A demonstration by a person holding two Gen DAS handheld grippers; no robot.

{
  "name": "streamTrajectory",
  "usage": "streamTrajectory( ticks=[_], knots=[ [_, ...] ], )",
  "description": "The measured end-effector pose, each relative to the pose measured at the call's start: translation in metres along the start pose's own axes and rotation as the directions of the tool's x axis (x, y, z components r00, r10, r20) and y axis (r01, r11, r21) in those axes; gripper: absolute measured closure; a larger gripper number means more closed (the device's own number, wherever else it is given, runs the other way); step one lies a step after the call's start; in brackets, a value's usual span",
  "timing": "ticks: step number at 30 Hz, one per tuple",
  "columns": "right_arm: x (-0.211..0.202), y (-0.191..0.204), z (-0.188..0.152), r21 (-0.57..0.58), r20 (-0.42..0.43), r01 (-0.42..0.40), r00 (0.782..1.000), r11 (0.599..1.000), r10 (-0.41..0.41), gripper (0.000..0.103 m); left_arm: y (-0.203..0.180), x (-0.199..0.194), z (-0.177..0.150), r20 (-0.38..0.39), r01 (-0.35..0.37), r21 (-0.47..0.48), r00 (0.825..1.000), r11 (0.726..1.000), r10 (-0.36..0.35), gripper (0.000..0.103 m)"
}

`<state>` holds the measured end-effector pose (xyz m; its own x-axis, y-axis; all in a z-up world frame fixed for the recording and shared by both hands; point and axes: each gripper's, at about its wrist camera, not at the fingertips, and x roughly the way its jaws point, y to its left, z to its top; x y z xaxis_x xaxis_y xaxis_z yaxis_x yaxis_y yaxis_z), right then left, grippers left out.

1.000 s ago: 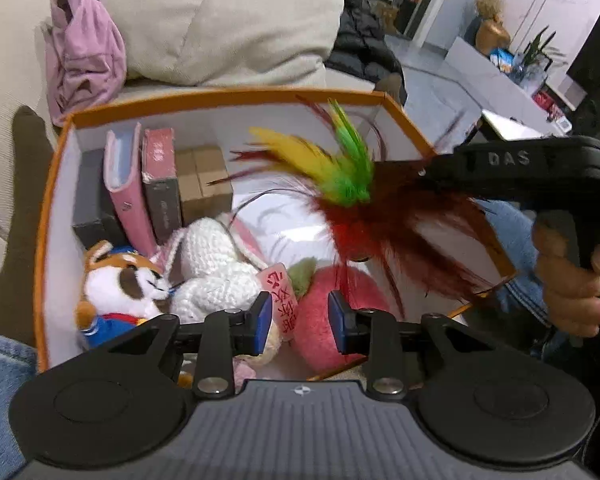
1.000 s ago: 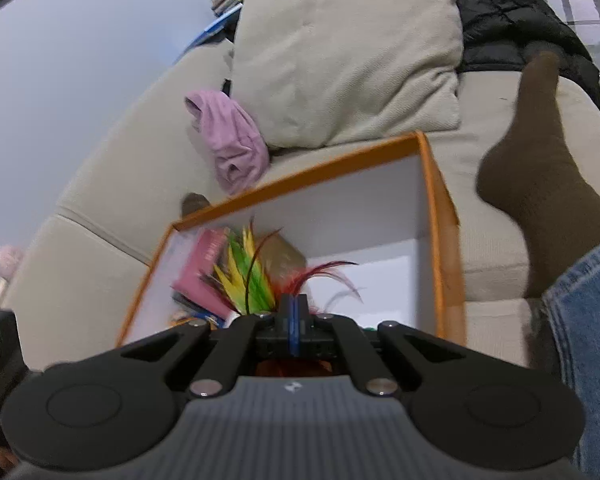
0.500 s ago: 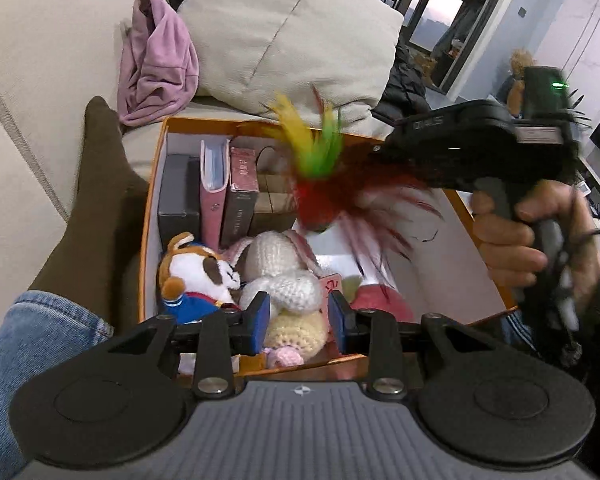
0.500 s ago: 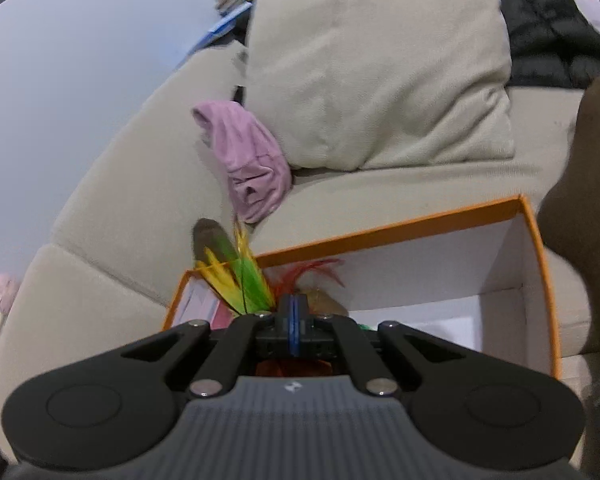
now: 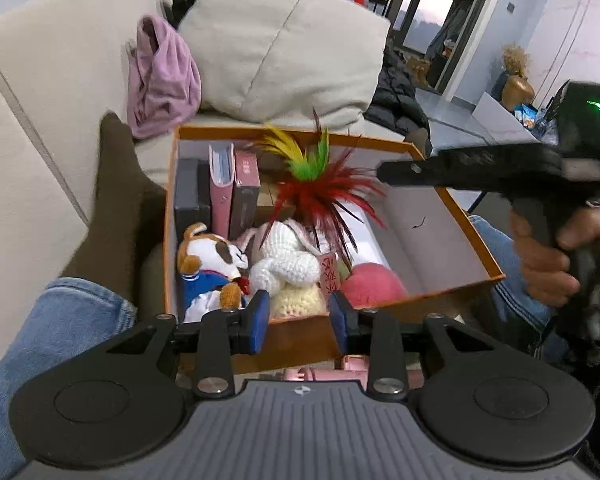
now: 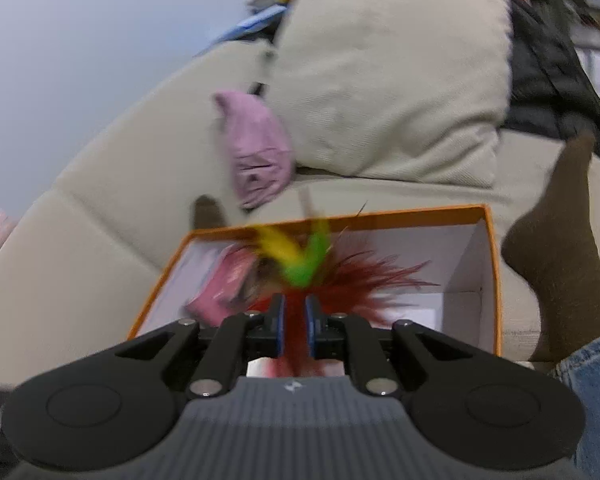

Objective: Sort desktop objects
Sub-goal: 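Move both grippers out of the shoebox toward the white Vaseline tube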

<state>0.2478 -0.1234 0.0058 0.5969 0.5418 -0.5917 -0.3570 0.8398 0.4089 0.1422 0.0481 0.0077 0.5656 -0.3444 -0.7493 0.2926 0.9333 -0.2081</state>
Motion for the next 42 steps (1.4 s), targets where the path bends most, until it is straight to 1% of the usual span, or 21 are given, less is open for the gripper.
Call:
streamTrajectory(
  ticks=[1, 5, 6, 7, 8, 10, 12, 14, 16, 18, 20, 21, 25, 27, 31, 33, 35, 36, 38, 39, 42],
  knots=[
    [-0.01, 0.008, -0.007, -0.029, 0.012, -0.015, 1.0, 0.999, 0.016, 0.088, -0.001, -0.003, -0.003, -0.008, 0.0, 0.001, 1.0, 1.0, 0.0, 0.064],
    [-0.042, 0.03, -0.042, -0.107, 0.04, -0.066, 0.997, 0.992, 0.071, 0.076, -0.006, -0.015, -0.02, -0.024, -0.004, 0.001, 1.0, 1.0, 0.004, 0.064],
    [-0.048, 0.035, -0.051, -0.125, 0.035, -0.078, 0.996, 0.989, 0.083, 0.075, -0.008, -0.018, -0.025, -0.028, -0.007, 0.003, 1.0, 1.0, 0.007, 0.063],
    [-0.053, 0.04, -0.062, -0.143, 0.02, -0.086, 0.996, 0.986, 0.089, 0.075, -0.012, -0.022, -0.033, -0.034, -0.006, 0.012, 0.999, 1.0, 0.007, 0.061],
    [-0.055, 0.043, -0.071, -0.158, 0.002, -0.085, 0.996, 0.984, 0.087, 0.075, -0.015, -0.023, -0.039, -0.043, -0.002, 0.02, 0.999, 1.0, 0.003, 0.055],
    [-0.055, 0.049, -0.093, -0.191, -0.054, -0.076, 0.996, 0.979, 0.067, 0.07, -0.02, -0.022, -0.051, -0.074, 0.005, 0.028, 0.997, 1.0, -0.003, 0.055],
    [-0.05, 0.053, -0.116, -0.216, -0.129, -0.083, 0.99, 0.973, 0.056, 0.066, -0.024, -0.018, -0.067, -0.13, 0.02, 0.014, 0.991, 1.0, -0.018, 0.055],
    [-0.04, 0.058, -0.141, -0.258, -0.226, -0.092, 0.974, 0.962, 0.033, 0.064, -0.029, -0.012, -0.082, -0.19, 0.025, 0.023, 0.981, 0.999, -0.02, 0.055],
    [-0.031, 0.063, -0.163, -0.307, -0.308, -0.101, 0.951, 0.946, 0.002, 0.061, -0.035, -0.006, -0.096, -0.249, 0.003, 0.053, 0.969, 0.999, 0.01, 0.054],
    [-0.025, 0.07, -0.18, -0.351, -0.376, -0.131, 0.927, 0.927, -0.011, 0.055, -0.038, -0.001, -0.109, -0.303, -0.02, 0.073, 0.952, 0.997, 0.041, 0.054],
    [-0.02, 0.078, -0.194, -0.396, -0.417, -0.155, 0.908, 0.905, -0.027, 0.05, -0.036, 0.003, -0.118, -0.346, -0.044, 0.06, 0.936, 0.997, 0.062, 0.054],
    [-0.019, 0.082, -0.198, -0.424, -0.429, -0.163, 0.903, 0.891, -0.039, 0.044, -0.034, 0.004, -0.122, -0.361, -0.054, 0.049, 0.93, 0.997, 0.068, 0.054],
    [-0.011, 0.098, -0.219, -0.547, -0.453, -0.17, 0.884, 0.82, -0.119, 0.035, -0.027, 0.001, -0.129, -0.372, -0.06, 0.016, 0.926, 0.998, 0.062, 0.049],
    [-0.006, 0.099, -0.227, -0.581, -0.464, -0.166, 0.872, 0.796, -0.157, 0.034, -0.027, 0.002, -0.132, -0.383, -0.055, 0.014, 0.922, 0.998, 0.056, 0.048],
    [-0.003, 0.096, -0.232, -0.561, -0.48, -0.185, 0.867, 0.807, -0.136, 0.033, -0.027, 0.006, -0.139, -0.402, -0.051, -0.005, 0.914, 0.999, 0.045, 0.048],
    [-0.004, 0.093, -0.233, -0.548, -0.485, -0.194, 0.866, 0.814, -0.121, 0.037, -0.025, 0.006, -0.14, -0.403, -0.052, -0.018, 0.914, 0.998, 0.041, 0.048],
    [-0.005, 0.09, -0.234, -0.511, -0.51, -0.221, 0.856, 0.831, -0.086, 0.049, -0.025, 0.007, -0.14, -0.4, -0.053, -0.021, 0.916, 0.998, 0.04, 0.048],
    [-0.005, 0.09, -0.235, -0.5, -0.522, -0.235, 0.85, 0.833, -0.074, 0.05, -0.026, 0.007, -0.14, -0.398, -0.053, -0.022, 0.916, 0.998, 0.04, 0.048],
    [-0.003, 0.093, -0.242, -0.528, -0.525, -0.24, 0.846, 0.815, -0.091, 0.048, -0.026, 0.008, -0.141, -0.398, -0.055, -0.024, 0.917, 0.998, 0.041, 0.048],
    [-0.003, 0.094, -0.245, -0.538, -0.528, -0.25, 0.844, 0.805, -0.091, 0.05, -0.027, 0.008, -0.141, -0.396, -0.057, -0.025, 0.917, 0.998, 0.043, 0.048],
    [-0.005, 0.095, -0.245, -0.543, -0.52, -0.256, 0.85, 0.8, -0.081, 0.053, -0.028, 0.007, -0.141, -0.392, -0.058, -0.026, 0.919, 0.998, 0.043, 0.048]
  ],
)
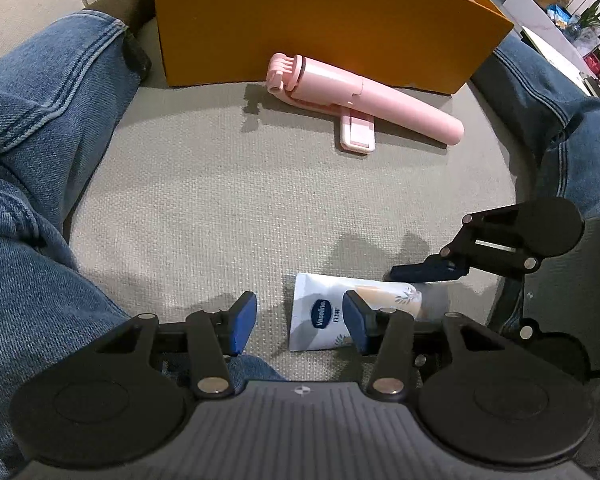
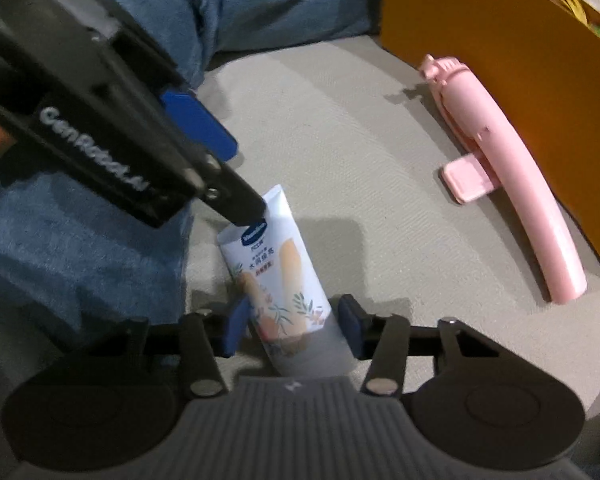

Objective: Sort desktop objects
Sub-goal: 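Move both grippers out of the shoebox toward the white Vaseline tube, then close the right gripper on the white Vaseline tube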

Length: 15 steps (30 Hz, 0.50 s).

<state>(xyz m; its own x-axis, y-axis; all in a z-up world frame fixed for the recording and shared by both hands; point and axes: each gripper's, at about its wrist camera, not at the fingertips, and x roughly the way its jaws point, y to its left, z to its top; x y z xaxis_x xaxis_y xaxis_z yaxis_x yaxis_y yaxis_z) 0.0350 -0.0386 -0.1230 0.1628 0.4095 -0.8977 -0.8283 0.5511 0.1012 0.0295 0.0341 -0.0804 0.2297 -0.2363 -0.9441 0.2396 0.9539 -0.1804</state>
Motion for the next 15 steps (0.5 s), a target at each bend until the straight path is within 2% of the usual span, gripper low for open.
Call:
streamTrajectory(
  ticks=[4, 5, 6, 10, 14, 15],
  knots=[
    [-0.009, -0.009, 0.001, 0.037, 0.046, 0.036, 0.998, 0.999, -0.038, 0.061, 0.002, -0.007, 0.001, 0.038, 0.015, -0.001, 0.999, 1.0, -0.015, 0.048],
    [-0.014, -0.014, 0.001, 0.055, 0.066, 0.038, 0.997, 0.998, -0.042, 0.07, 0.003, -0.01, 0.001, 0.052, 0.023, -0.002, 0.998, 1.0, -0.023, 0.048],
    [-0.02, -0.02, 0.002, 0.083, 0.093, 0.026, 0.995, 0.996, -0.034, 0.074, 0.003, -0.012, 0.001, 0.064, 0.031, -0.003, 0.997, 1.0, -0.031, 0.047],
    [-0.034, -0.034, 0.006, 0.124, 0.146, 0.083, 0.984, 0.989, -0.101, 0.074, -0.002, -0.022, 0.004, 0.121, 0.046, 0.046, 0.991, 0.998, -0.051, 0.047],
    [-0.046, -0.049, 0.008, 0.133, 0.202, 0.019, 0.978, 0.991, -0.046, 0.074, -0.01, -0.036, 0.005, 0.197, 0.022, 0.159, 0.979, 0.987, -0.053, 0.047],
    [-0.046, -0.042, 0.01, 0.122, 0.212, 0.009, 0.977, 0.993, -0.035, 0.074, -0.011, -0.038, 0.007, 0.206, 0.012, 0.174, 0.977, 0.985, -0.048, 0.047]
  ],
)
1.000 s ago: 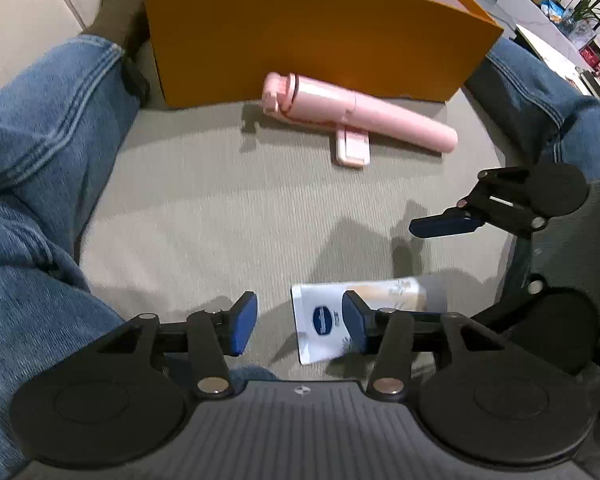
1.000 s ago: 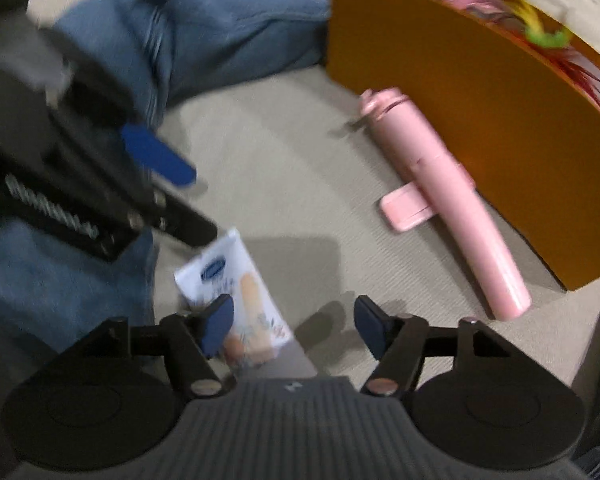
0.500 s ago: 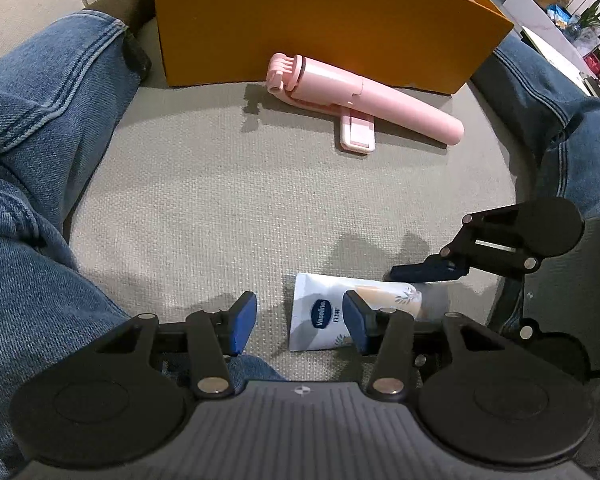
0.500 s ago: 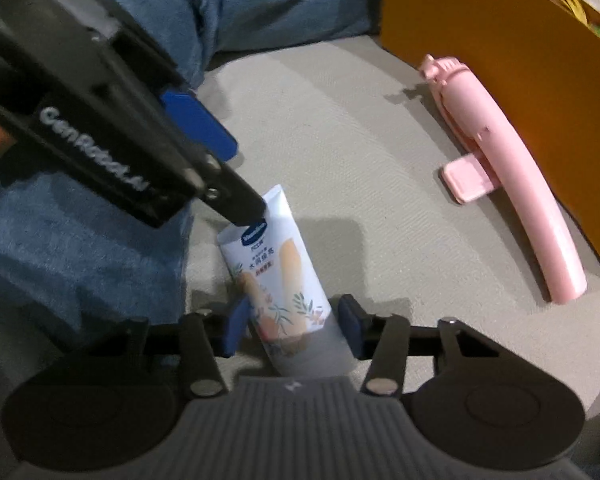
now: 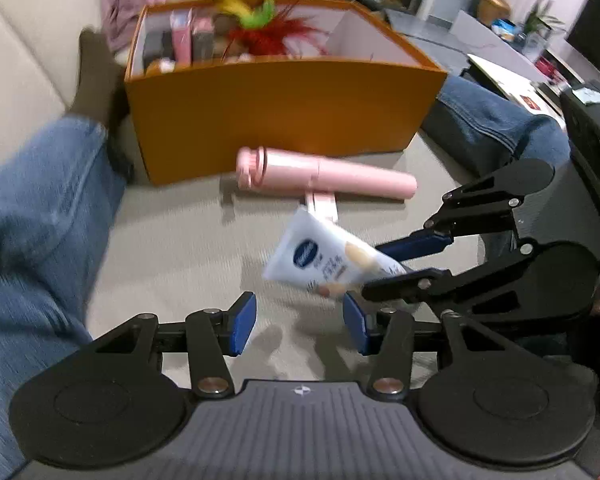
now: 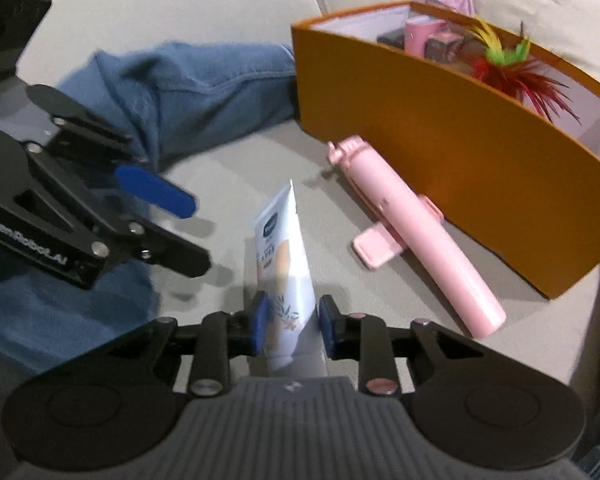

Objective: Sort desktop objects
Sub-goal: 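Close the right gripper on the white Vaseline tube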

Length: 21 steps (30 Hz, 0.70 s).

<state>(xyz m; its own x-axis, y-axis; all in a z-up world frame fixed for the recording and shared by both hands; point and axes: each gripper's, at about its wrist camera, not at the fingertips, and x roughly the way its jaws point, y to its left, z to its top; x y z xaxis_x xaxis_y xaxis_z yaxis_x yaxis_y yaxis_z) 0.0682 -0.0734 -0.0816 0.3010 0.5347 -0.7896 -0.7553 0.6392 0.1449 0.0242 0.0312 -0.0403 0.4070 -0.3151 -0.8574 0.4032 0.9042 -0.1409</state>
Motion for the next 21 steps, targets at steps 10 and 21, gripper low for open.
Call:
streamTrajectory(
  ticks=[10, 21],
  knots=[
    [-0.009, 0.006, 0.003, -0.071, 0.064, -0.127, 0.989, 0.989, 0.132, 0.074, -0.007, -0.004, 0.014, 0.041, -0.01, 0.223, 0.999, 0.975, 0.001, 0.046],
    [-0.012, -0.007, -0.006, -0.1, 0.065, -0.166, 0.983, 0.981, 0.173, 0.075, 0.003, 0.018, 0.019, -0.036, 0.151, 0.244, 0.988, 0.958, -0.147, 0.068]
  ],
)
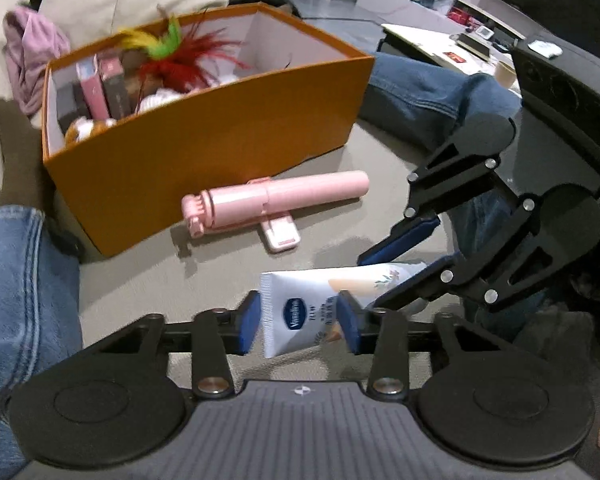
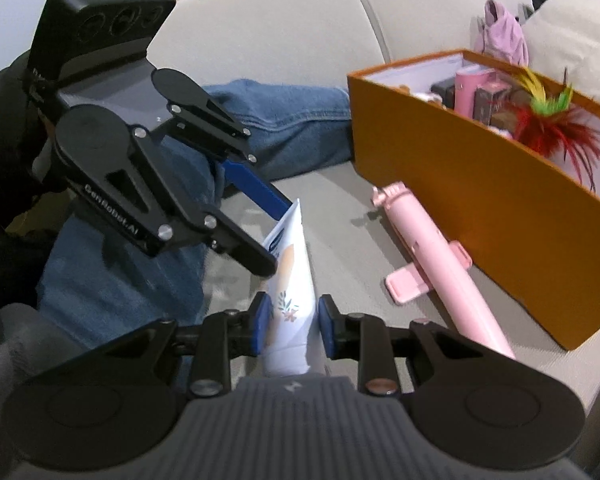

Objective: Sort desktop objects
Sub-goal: 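Close the right gripper on the white Vaseline tube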

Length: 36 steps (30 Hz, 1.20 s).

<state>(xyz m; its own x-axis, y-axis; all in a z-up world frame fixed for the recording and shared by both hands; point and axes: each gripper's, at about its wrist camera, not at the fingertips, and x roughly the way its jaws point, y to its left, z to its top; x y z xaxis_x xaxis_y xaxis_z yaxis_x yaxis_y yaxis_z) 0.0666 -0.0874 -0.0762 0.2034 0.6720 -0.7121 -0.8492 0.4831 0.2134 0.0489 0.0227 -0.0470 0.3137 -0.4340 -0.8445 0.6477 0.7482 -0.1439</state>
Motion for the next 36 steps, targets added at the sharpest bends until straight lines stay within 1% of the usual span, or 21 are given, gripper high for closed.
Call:
streamTrajectory(
  ticks=[1, 2, 3, 5, 7, 10, 13, 15, 17, 18, 19, 20, 21, 24, 28, 30, 33, 34, 35, 36],
  knots=[
    [0.005, -0.002, -0.001, -0.002, -0.015, 0.01, 1.0, 1.0, -0.01, 0.075, 0.003, 0.002, -0.001, -0.003, 0.0, -0.014, 1.0, 1.0, 0.0, 0.072],
    [0.008, -0.003, -0.003, -0.005, -0.028, 0.02, 0.999, 1.0, -0.02, 0.075, 0.005, 0.003, -0.001, -0.002, -0.003, -0.027, 1.0, 1.0, 0.003, 0.079],
    [0.011, -0.004, -0.004, -0.004, -0.042, 0.03, 0.999, 1.0, -0.03, 0.074, 0.006, 0.004, -0.001, 0.0, -0.001, -0.038, 1.0, 0.999, 0.001, 0.084],
    [0.018, -0.005, -0.005, -0.002, -0.067, 0.042, 0.997, 0.999, -0.042, 0.074, 0.007, 0.003, -0.001, 0.015, -0.001, -0.05, 1.0, 0.999, 0.002, 0.088],
    [0.022, -0.003, -0.006, -0.013, -0.086, 0.067, 0.994, 0.998, -0.068, 0.074, 0.004, -0.001, 0.0, 0.029, -0.014, -0.048, 0.999, 0.999, 0.015, 0.102],
    [0.019, -0.005, -0.005, 0.007, -0.073, 0.095, 0.993, 0.995, -0.094, 0.076, -0.005, -0.005, 0.001, 0.039, 0.042, -0.043, 0.998, 0.998, -0.04, 0.103],
    [0.014, -0.009, -0.003, 0.031, -0.063, 0.109, 0.992, 0.994, -0.107, 0.074, -0.02, -0.004, 0.001, 0.039, 0.024, 0.005, 0.999, 1.0, -0.024, 0.103],
    [0.015, -0.01, -0.003, 0.037, -0.075, 0.113, 0.991, 0.993, -0.11, 0.074, -0.022, -0.002, 0.001, 0.025, 0.012, 0.008, 1.0, 1.0, -0.012, 0.103],
    [0.018, -0.01, -0.003, 0.043, -0.094, 0.121, 0.989, 0.992, -0.116, 0.072, -0.02, 0.002, 0.002, 0.009, -0.025, -0.002, 1.0, 1.0, 0.025, 0.103],
    [0.02, -0.011, -0.002, 0.052, -0.099, 0.118, 0.989, 0.992, -0.112, 0.067, -0.018, 0.005, 0.002, -0.001, -0.044, -0.017, 0.999, 0.999, 0.044, 0.101],
    [0.022, -0.013, -0.001, 0.073, -0.102, 0.115, 0.989, 0.991, -0.108, 0.065, -0.015, 0.008, 0.003, -0.011, -0.062, -0.039, 0.998, 0.997, 0.062, 0.099],
    [0.024, -0.016, 0.001, 0.097, -0.103, 0.114, 0.989, 0.989, -0.104, 0.064, -0.012, 0.01, 0.004, -0.015, -0.077, -0.056, 0.997, 0.995, 0.077, 0.094],
    [0.026, -0.019, 0.003, 0.129, -0.106, 0.112, 0.989, 0.985, -0.098, 0.063, -0.009, 0.012, 0.005, -0.015, -0.087, -0.065, 0.996, 0.994, 0.087, 0.085],
    [0.038, -0.035, 0.007, 0.235, -0.126, 0.091, 0.99, 0.968, -0.062, 0.064, -0.002, 0.02, 0.007, -0.029, -0.097, -0.084, 0.995, 0.992, 0.095, 0.074],
    [0.053, -0.055, 0.011, 0.344, -0.15, 0.064, 0.989, 0.937, -0.012, 0.066, 0.006, 0.033, 0.008, -0.063, -0.092, -0.094, 0.994, 0.991, 0.087, 0.069],
    [0.058, -0.06, 0.014, 0.371, -0.149, 0.052, 0.989, 0.927, 0.005, 0.066, 0.01, 0.04, 0.007, -0.08, -0.094, -0.104, 0.993, 0.99, 0.086, 0.065],
    [0.068, -0.067, 0.019, 0.397, -0.146, 0.035, 0.989, 0.917, 0.025, 0.068, 0.019, 0.05, 0.003, -0.121, -0.106, -0.147, 0.989, 0.983, 0.088, 0.065],
    [0.07, -0.067, 0.02, 0.396, -0.146, 0.038, 0.989, 0.917, 0.022, 0.071, 0.02, 0.054, 0.002, -0.135, -0.114, -0.157, 0.986, 0.981, 0.093, 0.065],
    [0.071, -0.067, 0.021, 0.392, -0.147, 0.041, 0.989, 0.919, 0.018, 0.077, 0.022, 0.057, 0.0, -0.148, -0.126, -0.161, 0.984, 0.979, 0.102, 0.065],
    [0.073, -0.066, 0.023, 0.391, -0.144, 0.037, 0.989, 0.92, 0.021, 0.08, 0.022, 0.06, 0.0, -0.156, -0.133, -0.16, 0.982, 0.978, 0.108, 0.065]
  ],
)
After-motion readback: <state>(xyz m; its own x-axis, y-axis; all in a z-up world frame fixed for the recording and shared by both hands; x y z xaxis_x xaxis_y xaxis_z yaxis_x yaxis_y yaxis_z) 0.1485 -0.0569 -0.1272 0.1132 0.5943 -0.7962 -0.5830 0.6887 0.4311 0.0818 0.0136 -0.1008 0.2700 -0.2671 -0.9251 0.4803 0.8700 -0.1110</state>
